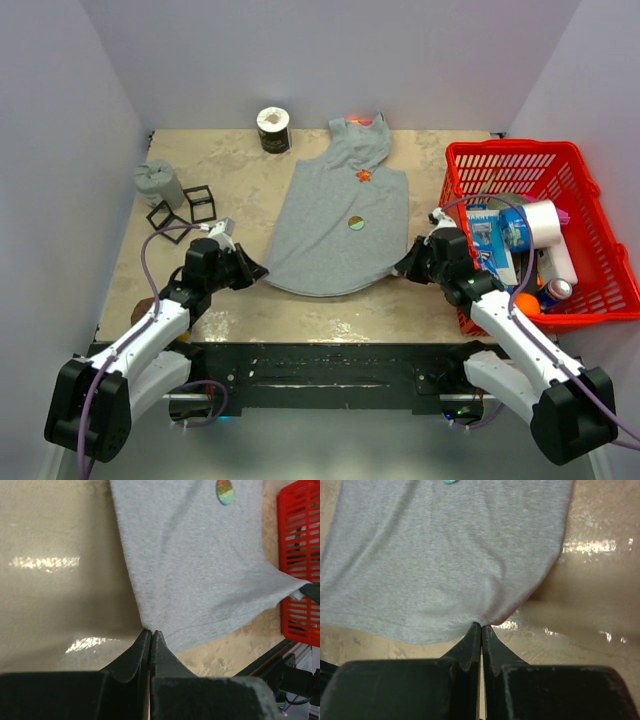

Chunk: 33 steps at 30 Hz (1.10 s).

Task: Pin the brooch onto the clothing
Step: Flatten out the clothing with brooches at the center of the board, then reset both arms

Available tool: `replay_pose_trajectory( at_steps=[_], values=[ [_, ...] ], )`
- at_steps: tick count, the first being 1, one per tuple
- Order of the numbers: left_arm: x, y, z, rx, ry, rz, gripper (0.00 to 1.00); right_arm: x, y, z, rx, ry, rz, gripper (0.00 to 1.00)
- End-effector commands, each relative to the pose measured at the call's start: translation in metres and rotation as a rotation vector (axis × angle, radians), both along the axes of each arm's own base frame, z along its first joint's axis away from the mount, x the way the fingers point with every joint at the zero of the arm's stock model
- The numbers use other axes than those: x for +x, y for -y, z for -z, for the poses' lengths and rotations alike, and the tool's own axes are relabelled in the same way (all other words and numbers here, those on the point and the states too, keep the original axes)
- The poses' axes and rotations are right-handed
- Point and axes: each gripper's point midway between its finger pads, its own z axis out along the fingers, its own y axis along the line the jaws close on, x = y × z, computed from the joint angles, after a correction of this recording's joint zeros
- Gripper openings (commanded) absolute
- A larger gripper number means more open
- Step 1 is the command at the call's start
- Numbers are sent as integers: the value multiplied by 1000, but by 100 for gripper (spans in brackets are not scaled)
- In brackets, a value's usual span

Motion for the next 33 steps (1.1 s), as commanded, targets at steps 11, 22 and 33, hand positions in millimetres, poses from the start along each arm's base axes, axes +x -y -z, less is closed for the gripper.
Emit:
replay_pose_trajectory(
  at_steps=[11,22,33],
  values=[
    [-26,-21,24,25,-56,-107,50,-42,16,15,3,-106,132,34],
    [12,-38,-56,140,243,-139,99,-3,6,-62,31,149,83,70],
    [42,-60,-184,151,548,-288,99,28,7,-196,17,473,63,72]
  ],
)
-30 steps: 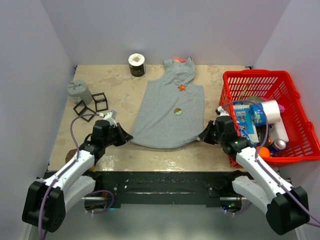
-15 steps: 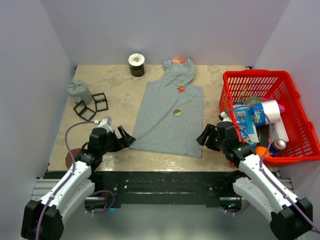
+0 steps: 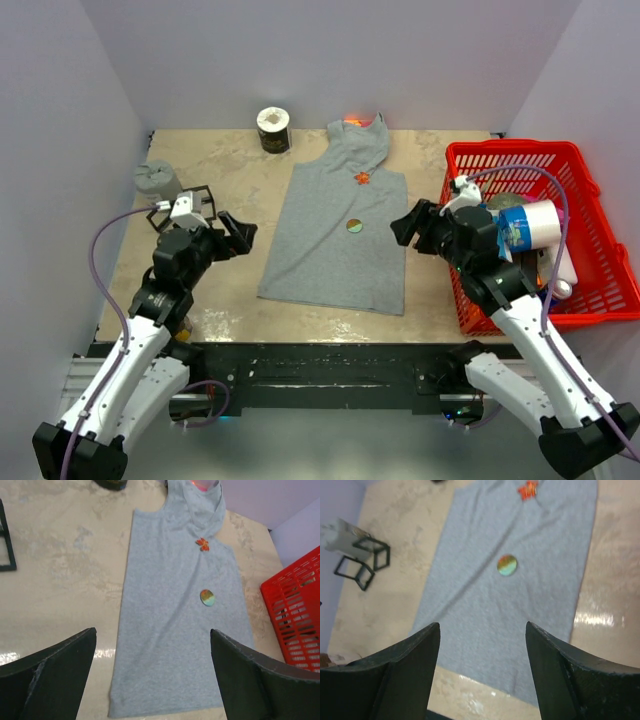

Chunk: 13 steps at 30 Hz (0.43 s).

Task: Pin the brooch onto the clothing
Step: Reset both arms

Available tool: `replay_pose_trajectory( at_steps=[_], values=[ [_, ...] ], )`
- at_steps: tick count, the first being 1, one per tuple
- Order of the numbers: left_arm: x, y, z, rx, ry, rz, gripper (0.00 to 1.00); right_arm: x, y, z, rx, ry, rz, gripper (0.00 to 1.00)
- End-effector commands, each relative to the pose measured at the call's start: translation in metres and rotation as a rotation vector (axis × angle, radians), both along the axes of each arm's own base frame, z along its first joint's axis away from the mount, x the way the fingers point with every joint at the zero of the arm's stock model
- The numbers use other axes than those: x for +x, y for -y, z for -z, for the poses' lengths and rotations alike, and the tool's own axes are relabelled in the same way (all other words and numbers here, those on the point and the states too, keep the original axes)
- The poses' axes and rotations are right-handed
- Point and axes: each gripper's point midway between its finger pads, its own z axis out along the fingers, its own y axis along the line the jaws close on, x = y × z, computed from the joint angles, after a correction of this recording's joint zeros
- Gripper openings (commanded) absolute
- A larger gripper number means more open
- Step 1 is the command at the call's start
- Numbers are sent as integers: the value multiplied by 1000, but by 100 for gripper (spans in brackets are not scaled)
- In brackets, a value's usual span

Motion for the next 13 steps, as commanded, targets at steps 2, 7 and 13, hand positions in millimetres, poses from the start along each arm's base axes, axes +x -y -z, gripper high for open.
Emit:
replay_pose_trajectory(
  at_steps=[2,7,13],
  values=[
    [11,-13,-71,30,184,-64,99,10,14,-81,-32,234,37,72],
    [6,-19,-91,33,232,-82,99,6,28,-88,-66,259,85,73],
    [0,-23,-91,41,243,-88,99,3,30,-87,-61,271,92,73]
  ],
)
